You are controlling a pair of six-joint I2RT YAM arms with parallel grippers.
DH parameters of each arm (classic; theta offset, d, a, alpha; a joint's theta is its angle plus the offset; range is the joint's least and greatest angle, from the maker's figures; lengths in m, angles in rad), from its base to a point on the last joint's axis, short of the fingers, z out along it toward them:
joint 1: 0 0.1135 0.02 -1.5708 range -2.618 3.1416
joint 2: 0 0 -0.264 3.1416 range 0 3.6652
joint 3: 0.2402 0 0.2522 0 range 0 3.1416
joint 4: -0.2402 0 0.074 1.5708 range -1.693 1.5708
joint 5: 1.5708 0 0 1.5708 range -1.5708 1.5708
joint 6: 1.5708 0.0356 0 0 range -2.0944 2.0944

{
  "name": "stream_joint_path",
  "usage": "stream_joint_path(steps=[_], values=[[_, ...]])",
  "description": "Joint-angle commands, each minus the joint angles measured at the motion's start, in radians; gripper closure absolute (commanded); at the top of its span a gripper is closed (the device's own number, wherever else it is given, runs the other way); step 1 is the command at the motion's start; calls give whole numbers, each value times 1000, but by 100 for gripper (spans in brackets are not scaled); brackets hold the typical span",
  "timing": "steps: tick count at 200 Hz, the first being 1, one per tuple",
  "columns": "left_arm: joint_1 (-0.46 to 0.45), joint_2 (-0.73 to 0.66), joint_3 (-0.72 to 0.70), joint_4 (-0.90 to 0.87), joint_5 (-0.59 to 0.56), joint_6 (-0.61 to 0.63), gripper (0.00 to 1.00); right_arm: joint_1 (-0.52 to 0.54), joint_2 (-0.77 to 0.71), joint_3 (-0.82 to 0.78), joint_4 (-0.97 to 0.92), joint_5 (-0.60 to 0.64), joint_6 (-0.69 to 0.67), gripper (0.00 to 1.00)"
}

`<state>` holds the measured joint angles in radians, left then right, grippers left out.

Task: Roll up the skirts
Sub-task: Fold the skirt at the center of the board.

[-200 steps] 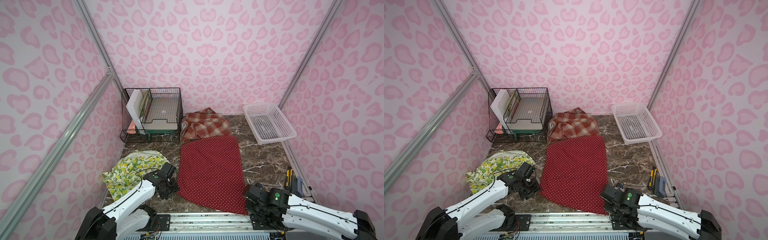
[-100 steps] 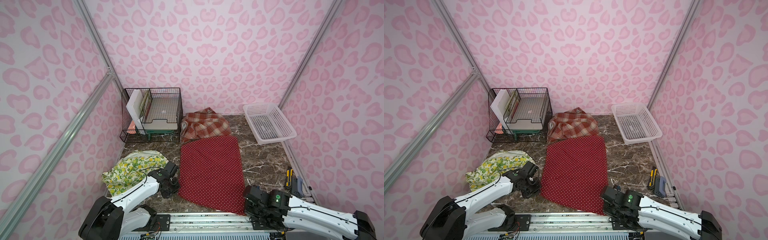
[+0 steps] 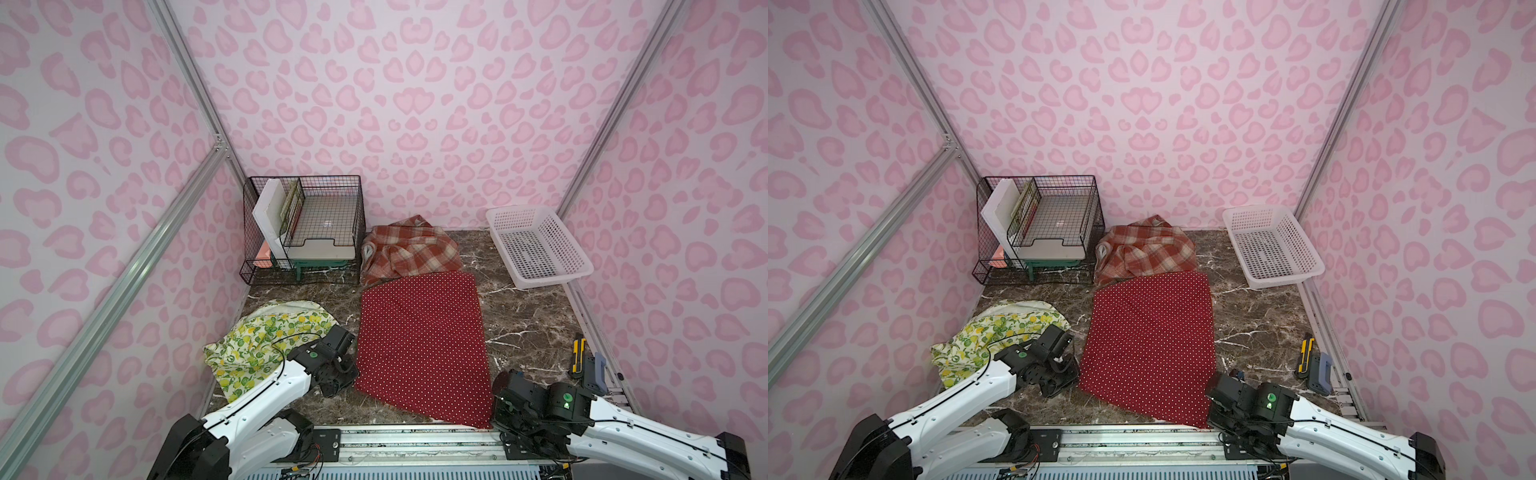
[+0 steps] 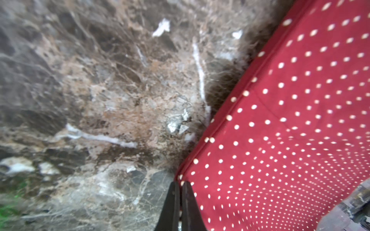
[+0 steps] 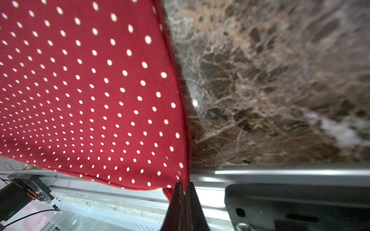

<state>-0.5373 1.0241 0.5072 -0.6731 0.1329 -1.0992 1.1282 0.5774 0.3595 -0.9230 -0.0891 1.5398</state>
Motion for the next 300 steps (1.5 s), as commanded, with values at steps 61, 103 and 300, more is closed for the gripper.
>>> stream_joint_path(steps=[61,103,300], values=[[12,146,258,-57,-59,124,100,-145,132,246,17,298,-245,100],[67,306,411,13,-51,187,100,-529,280,266,336,153,-619,100],[258,834,811,277,-85,280,100,-898,1244,826,757,-4,-999,100]])
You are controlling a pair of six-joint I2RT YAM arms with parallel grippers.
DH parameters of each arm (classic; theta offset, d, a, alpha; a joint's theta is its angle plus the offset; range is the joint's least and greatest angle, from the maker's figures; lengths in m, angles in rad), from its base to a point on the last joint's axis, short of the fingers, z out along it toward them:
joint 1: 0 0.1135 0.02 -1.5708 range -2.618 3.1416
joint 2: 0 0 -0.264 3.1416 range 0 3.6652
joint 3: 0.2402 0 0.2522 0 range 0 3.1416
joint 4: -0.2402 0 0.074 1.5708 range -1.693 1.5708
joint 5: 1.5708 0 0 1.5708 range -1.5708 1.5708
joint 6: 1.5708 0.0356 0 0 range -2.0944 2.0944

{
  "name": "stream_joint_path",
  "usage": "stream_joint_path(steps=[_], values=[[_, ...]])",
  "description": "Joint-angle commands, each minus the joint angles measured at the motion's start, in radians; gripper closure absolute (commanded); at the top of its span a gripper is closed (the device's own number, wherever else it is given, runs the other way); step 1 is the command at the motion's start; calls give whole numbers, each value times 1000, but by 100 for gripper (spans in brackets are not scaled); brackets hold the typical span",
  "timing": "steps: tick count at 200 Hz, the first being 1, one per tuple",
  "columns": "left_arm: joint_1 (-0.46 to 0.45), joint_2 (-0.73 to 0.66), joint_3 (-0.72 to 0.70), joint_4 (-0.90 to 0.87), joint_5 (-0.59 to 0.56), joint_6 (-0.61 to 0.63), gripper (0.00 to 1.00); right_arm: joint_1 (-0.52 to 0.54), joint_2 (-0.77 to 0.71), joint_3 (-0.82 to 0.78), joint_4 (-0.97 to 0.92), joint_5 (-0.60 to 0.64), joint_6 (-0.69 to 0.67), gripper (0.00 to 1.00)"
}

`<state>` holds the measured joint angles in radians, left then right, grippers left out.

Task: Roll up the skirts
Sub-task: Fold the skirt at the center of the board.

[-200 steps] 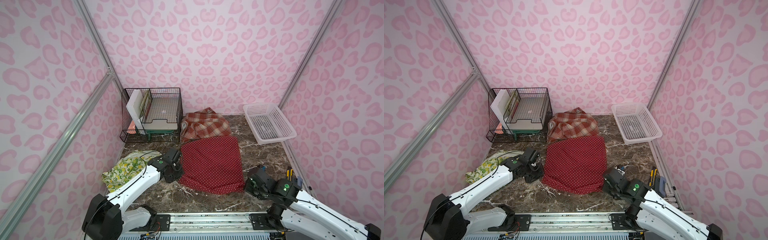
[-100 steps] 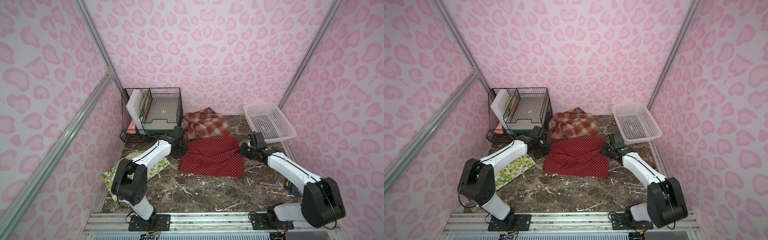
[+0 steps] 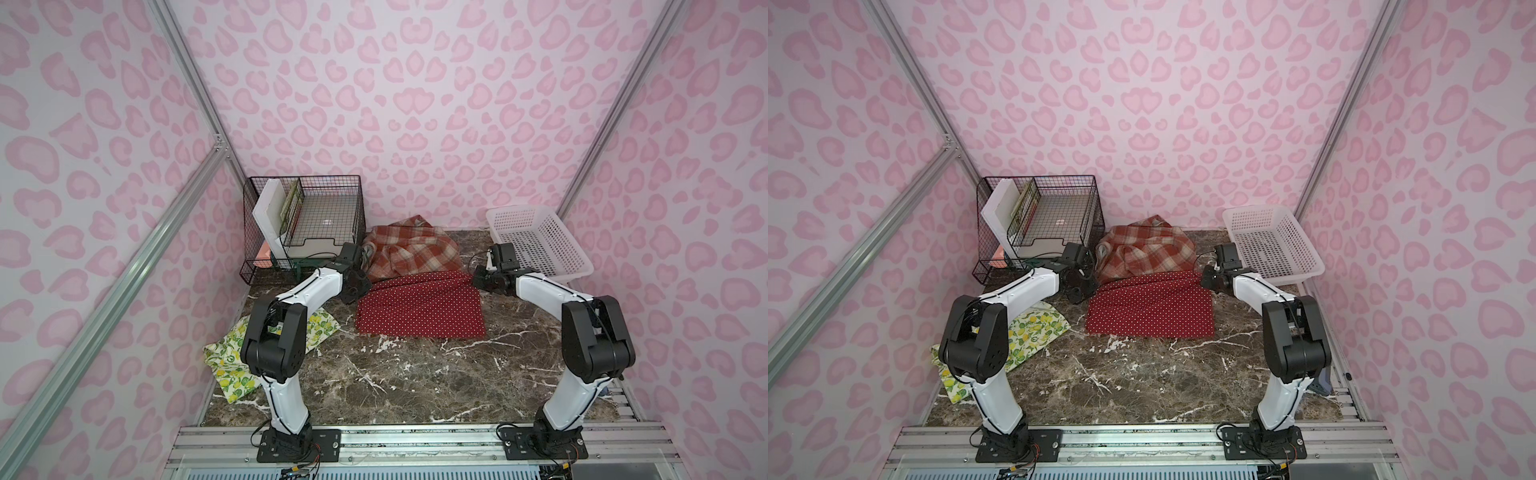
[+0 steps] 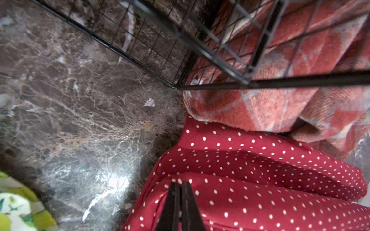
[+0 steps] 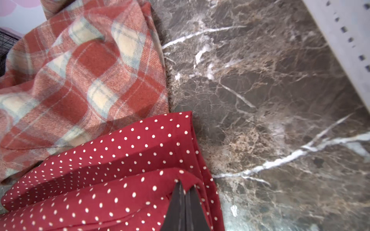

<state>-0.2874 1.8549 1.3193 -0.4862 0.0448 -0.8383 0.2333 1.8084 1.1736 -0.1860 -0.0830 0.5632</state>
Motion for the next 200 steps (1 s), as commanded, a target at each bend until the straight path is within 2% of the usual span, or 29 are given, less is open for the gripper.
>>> stream_joint_path(steps=[1,21,97,116,131,138,150,167,176,191,200], values=[[7,4,-2,92,4,19,100,-4,14,12,19,-11,-23,100],[12,11,6,99,-17,21,100,-6,28,21,24,-14,-23,100],[57,90,74,158,19,41,100,-19,113,111,16,-30,-32,100],[59,87,79,158,-18,53,100,-23,119,113,22,-26,-30,100],[61,95,85,164,14,56,100,-26,122,115,29,-27,-29,100],[61,101,89,167,32,56,93,-26,124,117,30,-26,-31,97],[61,95,71,183,38,48,92,-27,119,114,41,-18,-26,96],[61,64,34,228,63,48,81,-26,120,119,39,-19,-25,86],[60,50,30,230,73,51,69,-26,118,120,43,-24,-23,86],[54,31,34,221,88,66,51,-26,115,121,44,-24,-22,76],[51,19,38,207,85,80,45,-26,113,123,41,-22,-21,76]])
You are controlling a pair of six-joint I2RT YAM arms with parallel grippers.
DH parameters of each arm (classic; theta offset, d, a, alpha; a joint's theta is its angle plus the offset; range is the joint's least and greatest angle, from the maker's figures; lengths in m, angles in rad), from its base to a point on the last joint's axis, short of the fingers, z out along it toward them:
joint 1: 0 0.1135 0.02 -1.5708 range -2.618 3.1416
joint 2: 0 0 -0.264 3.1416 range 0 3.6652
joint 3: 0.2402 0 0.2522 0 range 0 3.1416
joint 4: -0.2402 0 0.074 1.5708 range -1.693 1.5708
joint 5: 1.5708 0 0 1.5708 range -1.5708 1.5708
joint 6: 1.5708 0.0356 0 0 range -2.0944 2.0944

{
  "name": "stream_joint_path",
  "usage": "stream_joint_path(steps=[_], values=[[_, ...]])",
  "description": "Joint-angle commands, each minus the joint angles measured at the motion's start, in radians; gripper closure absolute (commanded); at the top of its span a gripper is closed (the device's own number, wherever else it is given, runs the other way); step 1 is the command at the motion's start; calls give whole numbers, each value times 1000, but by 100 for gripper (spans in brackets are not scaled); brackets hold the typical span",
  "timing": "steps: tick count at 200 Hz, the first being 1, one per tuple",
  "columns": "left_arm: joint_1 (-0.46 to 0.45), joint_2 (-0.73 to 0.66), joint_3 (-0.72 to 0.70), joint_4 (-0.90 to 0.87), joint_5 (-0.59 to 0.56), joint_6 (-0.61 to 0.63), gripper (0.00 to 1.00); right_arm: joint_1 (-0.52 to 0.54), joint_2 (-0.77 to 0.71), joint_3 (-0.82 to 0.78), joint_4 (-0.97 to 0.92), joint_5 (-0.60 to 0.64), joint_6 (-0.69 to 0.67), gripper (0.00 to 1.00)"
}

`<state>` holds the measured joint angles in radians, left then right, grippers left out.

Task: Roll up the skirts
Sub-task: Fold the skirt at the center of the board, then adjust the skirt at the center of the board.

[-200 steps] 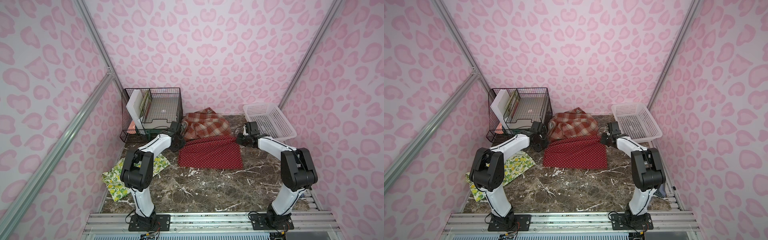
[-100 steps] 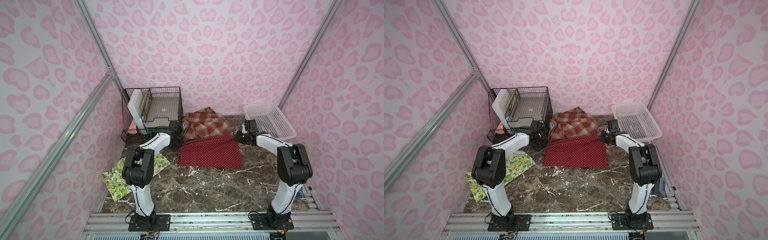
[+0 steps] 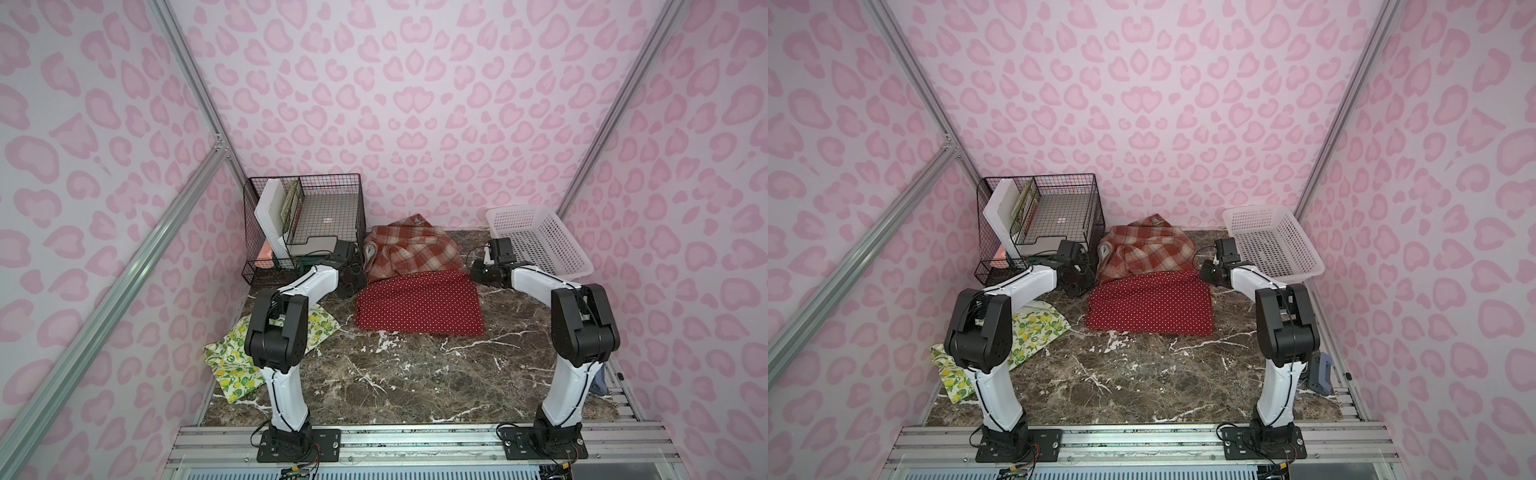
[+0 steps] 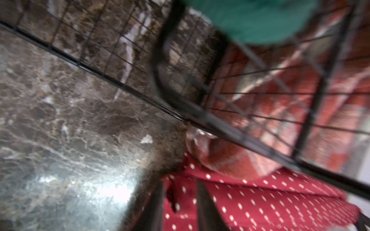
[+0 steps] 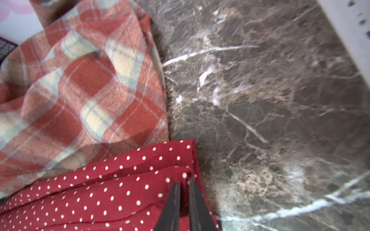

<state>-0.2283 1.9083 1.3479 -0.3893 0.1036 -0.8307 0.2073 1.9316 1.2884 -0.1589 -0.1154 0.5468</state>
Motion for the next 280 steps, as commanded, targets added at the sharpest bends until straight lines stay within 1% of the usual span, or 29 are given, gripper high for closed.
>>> stream_joint_path(steps=[1,11,26,43,55,70,88,103,116,129,154,170,195,213,226,246,280], values=[[-9,-36,10,110,25,73,44,0,-11,8,14,11,-4,76],[-13,-48,8,98,20,83,40,0,-19,2,21,10,-3,75],[-19,-75,-3,87,32,89,38,3,-31,-3,19,14,-3,71],[-35,-118,-19,52,-5,109,35,6,-40,-8,11,19,-3,66],[-41,-150,-35,34,-4,116,34,7,-54,-18,13,28,-1,62],[-54,-179,-48,-3,-33,128,29,7,-69,-30,15,43,-1,60],[-57,-175,-57,-59,-46,127,30,7,-77,-34,11,38,2,60],[-61,-224,-138,-34,-67,96,35,11,-97,-51,10,41,2,60],[-67,-296,-234,12,-98,65,35,15,-125,-75,5,46,-5,59],[-77,-373,-309,2,-130,50,35,22,-164,-115,-4,56,-10,58],[-99,-479,-438,-2,-147,35,32,48,-260,-245,0,59,-19,50],[-111,-509,-520,52,-137,10,32,75,-315,-326,-4,61,-24,46],[-126,-488,-582,148,-98,-14,32,89,-399,-441,-27,48,-34,43],[-151,-452,-584,190,-104,-5,33,93,-466,-508,-33,18,-35,41],[-152,-431,-587,208,-114,-5,34,99,-494,-536,-40,0,-30,41],[-152,-406,-578,218,-134,12,35,123,-496,-557,-60,-10,-29,41],[-153,-343,-574,234,-137,17,42,130,-461,-590,-32,-24,-25,41]])
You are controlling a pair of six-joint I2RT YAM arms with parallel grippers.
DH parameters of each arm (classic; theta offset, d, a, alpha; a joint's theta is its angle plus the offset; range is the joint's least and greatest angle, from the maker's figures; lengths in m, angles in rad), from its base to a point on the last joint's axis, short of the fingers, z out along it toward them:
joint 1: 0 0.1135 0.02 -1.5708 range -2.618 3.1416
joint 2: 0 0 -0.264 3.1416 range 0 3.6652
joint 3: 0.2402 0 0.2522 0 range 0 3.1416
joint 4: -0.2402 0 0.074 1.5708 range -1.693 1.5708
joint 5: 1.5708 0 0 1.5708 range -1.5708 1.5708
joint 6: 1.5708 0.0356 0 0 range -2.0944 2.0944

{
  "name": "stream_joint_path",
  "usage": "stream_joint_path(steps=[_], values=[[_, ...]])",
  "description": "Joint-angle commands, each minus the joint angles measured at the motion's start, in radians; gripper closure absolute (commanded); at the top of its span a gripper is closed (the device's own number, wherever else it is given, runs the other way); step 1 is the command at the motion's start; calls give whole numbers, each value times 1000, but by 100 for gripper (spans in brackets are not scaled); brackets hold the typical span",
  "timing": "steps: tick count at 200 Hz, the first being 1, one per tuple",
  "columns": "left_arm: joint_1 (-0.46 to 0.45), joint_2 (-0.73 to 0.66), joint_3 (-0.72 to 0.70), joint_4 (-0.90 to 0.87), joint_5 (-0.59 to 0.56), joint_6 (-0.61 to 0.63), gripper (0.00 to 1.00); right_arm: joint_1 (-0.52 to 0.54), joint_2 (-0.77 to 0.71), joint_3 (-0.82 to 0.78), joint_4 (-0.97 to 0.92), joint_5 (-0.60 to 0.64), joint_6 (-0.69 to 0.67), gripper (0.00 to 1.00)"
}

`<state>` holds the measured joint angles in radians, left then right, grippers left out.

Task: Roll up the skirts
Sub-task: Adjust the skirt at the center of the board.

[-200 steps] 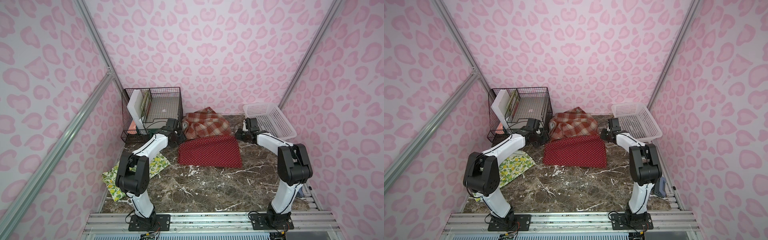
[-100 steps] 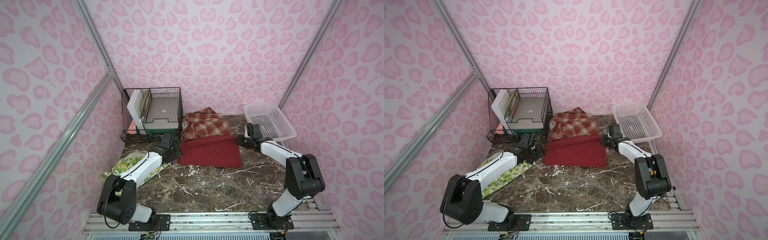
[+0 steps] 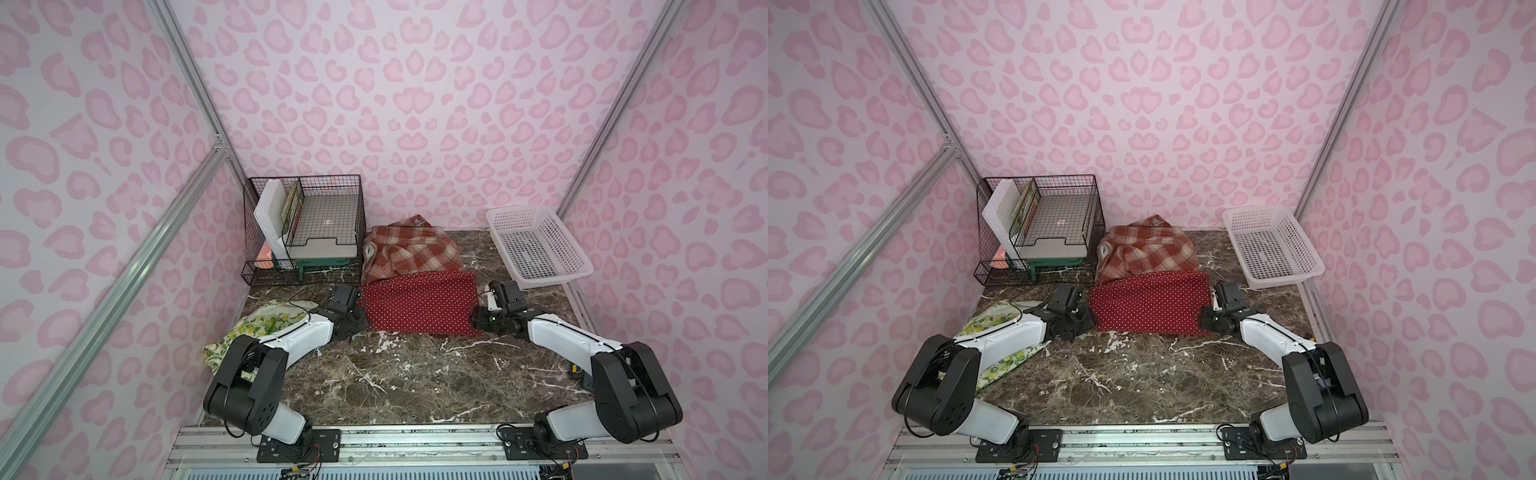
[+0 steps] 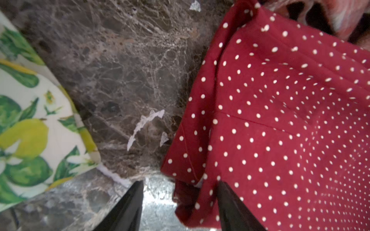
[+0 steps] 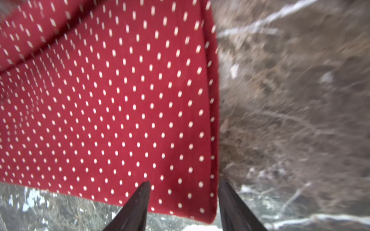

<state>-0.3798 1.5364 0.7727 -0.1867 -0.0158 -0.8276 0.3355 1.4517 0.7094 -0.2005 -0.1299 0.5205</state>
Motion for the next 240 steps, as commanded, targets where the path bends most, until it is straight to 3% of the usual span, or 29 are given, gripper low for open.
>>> stream_joint_path(steps=[1,13,40,66,83,87,117,155,218,240], values=[[0,29,0,33,-18,14,42,1,21,-12,11,-10,2,41],[0,50,-7,54,-8,14,47,0,37,-12,19,-3,-3,42],[-1,104,-4,83,15,16,71,1,81,-8,31,-13,-2,50],[-1,125,5,84,24,17,83,3,85,-23,46,-34,8,77],[-2,115,5,77,36,21,100,3,67,-33,38,-37,10,96],[-2,112,4,74,38,18,100,2,59,-37,36,-37,10,100],[-27,45,-8,-2,35,6,100,2,-21,-72,-9,6,38,100],[-131,-101,-92,-112,-4,-65,100,-4,-141,-143,-90,36,63,100],[-466,-337,-210,-354,-91,-337,100,-49,-286,-218,-182,69,105,100],[-545,-351,-185,-372,-58,-353,100,-103,-305,-216,-168,76,102,100]])
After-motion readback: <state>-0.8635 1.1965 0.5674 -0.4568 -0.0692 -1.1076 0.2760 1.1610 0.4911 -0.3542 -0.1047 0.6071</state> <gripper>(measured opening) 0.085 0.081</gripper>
